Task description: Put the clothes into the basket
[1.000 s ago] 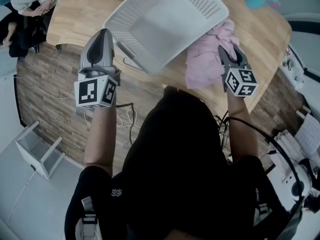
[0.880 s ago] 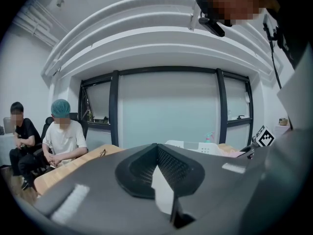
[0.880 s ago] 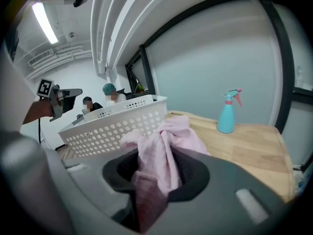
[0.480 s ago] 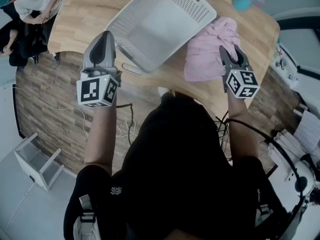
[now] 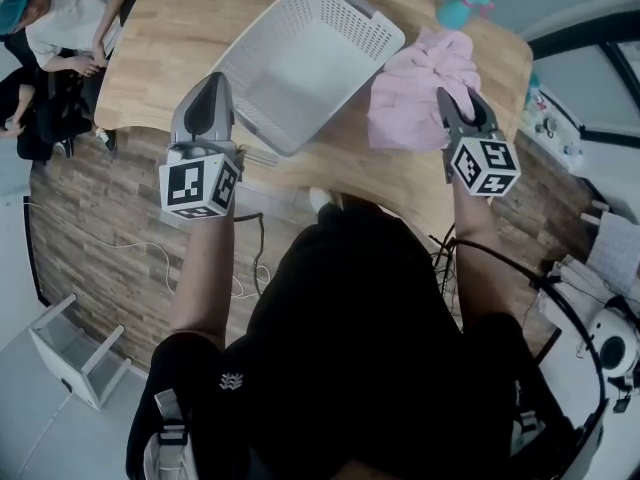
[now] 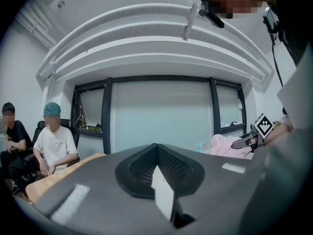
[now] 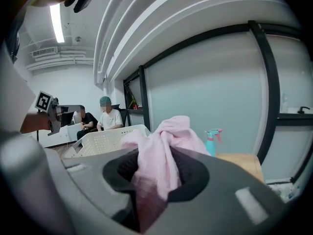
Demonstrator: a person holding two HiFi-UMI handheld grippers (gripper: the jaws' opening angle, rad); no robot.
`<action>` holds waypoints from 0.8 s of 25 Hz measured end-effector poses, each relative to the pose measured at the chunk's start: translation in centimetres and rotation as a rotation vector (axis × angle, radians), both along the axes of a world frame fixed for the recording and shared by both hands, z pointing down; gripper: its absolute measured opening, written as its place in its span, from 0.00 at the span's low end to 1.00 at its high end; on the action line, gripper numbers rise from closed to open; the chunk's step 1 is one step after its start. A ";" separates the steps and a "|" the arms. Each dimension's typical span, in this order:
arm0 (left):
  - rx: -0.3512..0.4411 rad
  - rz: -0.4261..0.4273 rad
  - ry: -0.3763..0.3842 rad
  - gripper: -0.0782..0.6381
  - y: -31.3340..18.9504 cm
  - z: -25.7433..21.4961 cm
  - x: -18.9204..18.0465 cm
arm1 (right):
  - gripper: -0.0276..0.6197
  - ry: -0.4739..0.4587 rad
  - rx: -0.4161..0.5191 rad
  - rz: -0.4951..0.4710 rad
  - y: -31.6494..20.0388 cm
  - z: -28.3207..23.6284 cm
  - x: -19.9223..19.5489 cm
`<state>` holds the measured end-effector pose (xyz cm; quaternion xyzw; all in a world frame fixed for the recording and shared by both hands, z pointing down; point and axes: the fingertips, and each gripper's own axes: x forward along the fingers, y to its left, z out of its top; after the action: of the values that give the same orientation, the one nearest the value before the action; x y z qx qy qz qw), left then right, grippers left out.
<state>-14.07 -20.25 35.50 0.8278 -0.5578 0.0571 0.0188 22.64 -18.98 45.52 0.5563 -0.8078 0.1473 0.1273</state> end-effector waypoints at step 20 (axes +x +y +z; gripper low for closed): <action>0.090 0.017 -0.011 0.12 -1.1 -6.4 0.9 | 0.23 0.008 0.192 -0.026 -2.9 -11.6 -0.8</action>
<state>-13.16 -21.34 29.12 0.8323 -0.5526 0.0367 -0.0219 21.87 -21.85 33.89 0.5561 -0.8248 0.0653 0.0787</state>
